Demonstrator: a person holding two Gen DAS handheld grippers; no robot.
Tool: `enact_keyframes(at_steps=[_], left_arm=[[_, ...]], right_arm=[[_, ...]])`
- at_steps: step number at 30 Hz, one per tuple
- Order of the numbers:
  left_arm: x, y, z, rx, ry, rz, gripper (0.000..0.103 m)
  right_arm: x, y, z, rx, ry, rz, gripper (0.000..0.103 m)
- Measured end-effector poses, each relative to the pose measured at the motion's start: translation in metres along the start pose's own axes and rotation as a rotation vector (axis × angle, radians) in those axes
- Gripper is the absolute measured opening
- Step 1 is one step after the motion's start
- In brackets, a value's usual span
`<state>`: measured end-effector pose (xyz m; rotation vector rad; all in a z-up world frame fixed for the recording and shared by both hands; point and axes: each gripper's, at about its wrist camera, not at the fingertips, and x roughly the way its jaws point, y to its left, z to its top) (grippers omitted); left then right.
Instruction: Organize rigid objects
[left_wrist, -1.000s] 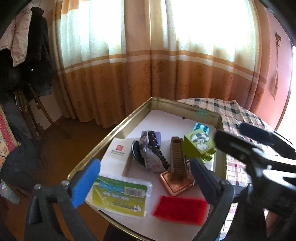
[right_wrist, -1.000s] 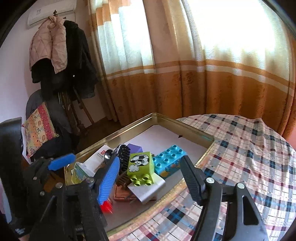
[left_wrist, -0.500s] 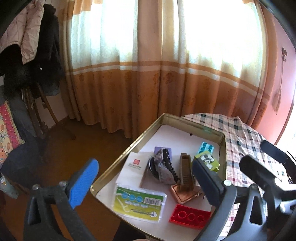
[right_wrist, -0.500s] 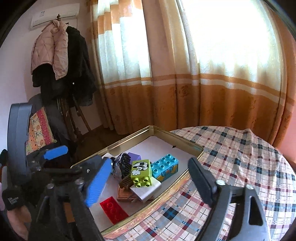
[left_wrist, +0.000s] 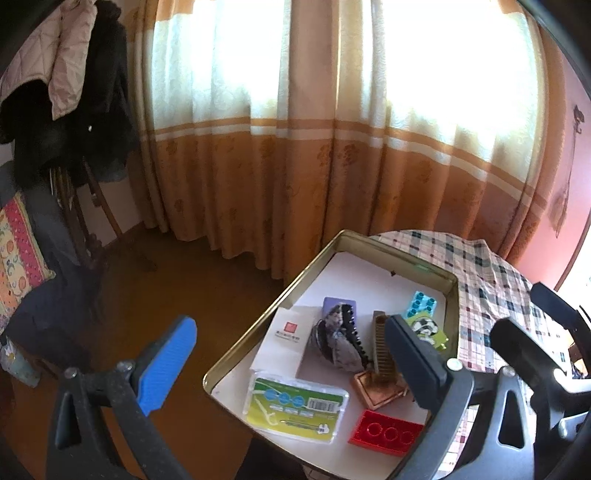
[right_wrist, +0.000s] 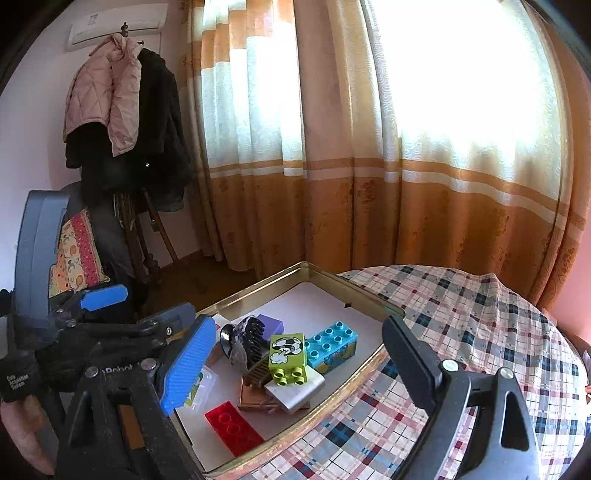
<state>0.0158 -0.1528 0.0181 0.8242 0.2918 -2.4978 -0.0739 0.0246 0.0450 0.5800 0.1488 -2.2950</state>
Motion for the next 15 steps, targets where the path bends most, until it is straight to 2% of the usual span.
enact_keyframes(at_steps=[7,15], left_arm=[[0.014,0.007,-0.010,-0.025,0.020,0.039,0.103],[0.014,0.004,-0.015,-0.017,0.028,0.033,0.103]], right_arm=[[0.016,-0.002,-0.004,0.009,0.042,-0.009,0.093],[0.021,-0.007,-0.011,0.023,0.059,-0.012,0.093]])
